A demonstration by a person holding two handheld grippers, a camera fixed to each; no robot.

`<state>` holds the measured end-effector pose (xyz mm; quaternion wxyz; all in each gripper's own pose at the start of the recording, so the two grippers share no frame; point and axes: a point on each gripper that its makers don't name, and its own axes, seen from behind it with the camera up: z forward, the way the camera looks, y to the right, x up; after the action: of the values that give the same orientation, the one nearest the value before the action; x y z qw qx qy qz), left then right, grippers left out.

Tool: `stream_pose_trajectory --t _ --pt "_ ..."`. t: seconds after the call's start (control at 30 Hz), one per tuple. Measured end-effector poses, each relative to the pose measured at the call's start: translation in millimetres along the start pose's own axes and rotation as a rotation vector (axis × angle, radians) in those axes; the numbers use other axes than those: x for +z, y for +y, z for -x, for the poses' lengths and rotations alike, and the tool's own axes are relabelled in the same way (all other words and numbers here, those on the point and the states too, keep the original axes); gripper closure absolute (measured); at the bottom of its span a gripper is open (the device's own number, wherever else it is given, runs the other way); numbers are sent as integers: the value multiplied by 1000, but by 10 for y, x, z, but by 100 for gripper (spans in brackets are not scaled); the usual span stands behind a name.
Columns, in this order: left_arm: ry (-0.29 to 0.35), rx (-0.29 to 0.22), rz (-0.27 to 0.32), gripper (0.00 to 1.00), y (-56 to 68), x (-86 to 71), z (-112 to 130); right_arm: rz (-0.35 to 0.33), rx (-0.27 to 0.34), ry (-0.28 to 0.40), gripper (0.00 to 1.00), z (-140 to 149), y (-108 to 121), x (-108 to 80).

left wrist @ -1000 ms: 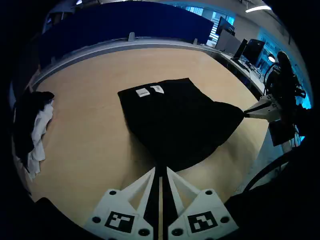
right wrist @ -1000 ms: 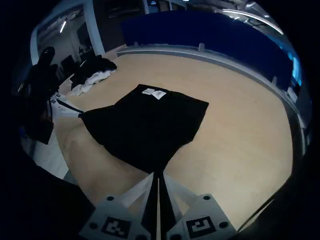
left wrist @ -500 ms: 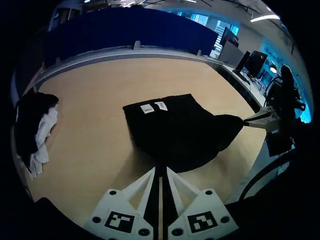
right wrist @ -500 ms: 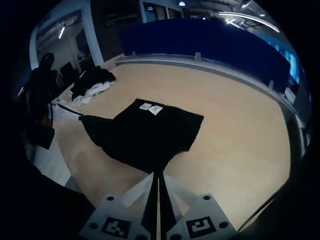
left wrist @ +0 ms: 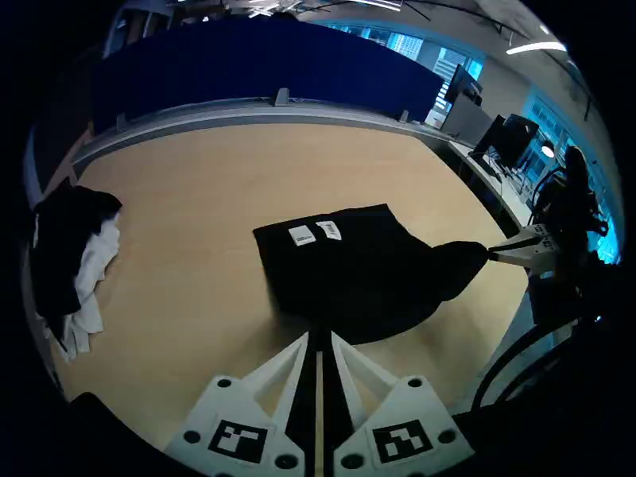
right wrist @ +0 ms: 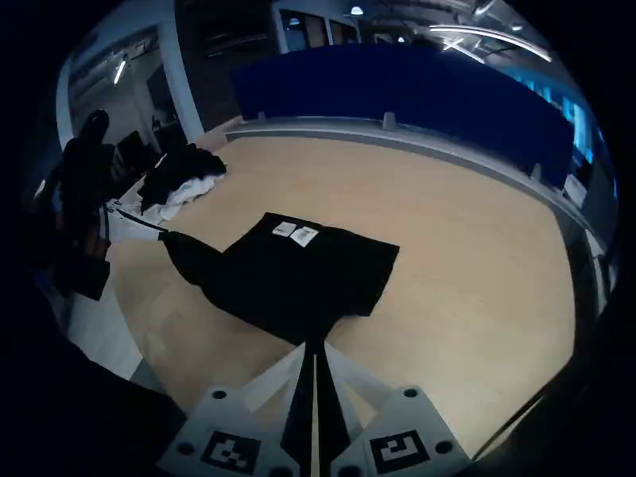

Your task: Fold towel

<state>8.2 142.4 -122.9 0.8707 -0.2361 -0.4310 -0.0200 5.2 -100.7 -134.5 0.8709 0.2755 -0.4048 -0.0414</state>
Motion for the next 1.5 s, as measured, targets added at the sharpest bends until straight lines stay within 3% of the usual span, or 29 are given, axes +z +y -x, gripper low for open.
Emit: stream_pose_trajectory --t 0.33,0.77,1.07,1.5 --pt "-19 -17 -12 96 -162 203 -296 20 24 -13 98 -194 186 199" --pt "-46 -4 -18 96 -395 760 -703 39 101 -28 98 -476 549 633" --pt "-94 9 -23 96 -547 1174 -778 45 160 -78 98 -410 712 953" --pt "-140 6 -22 95 -608 1456 -641 51 184 -104 98 -336 795 1244"
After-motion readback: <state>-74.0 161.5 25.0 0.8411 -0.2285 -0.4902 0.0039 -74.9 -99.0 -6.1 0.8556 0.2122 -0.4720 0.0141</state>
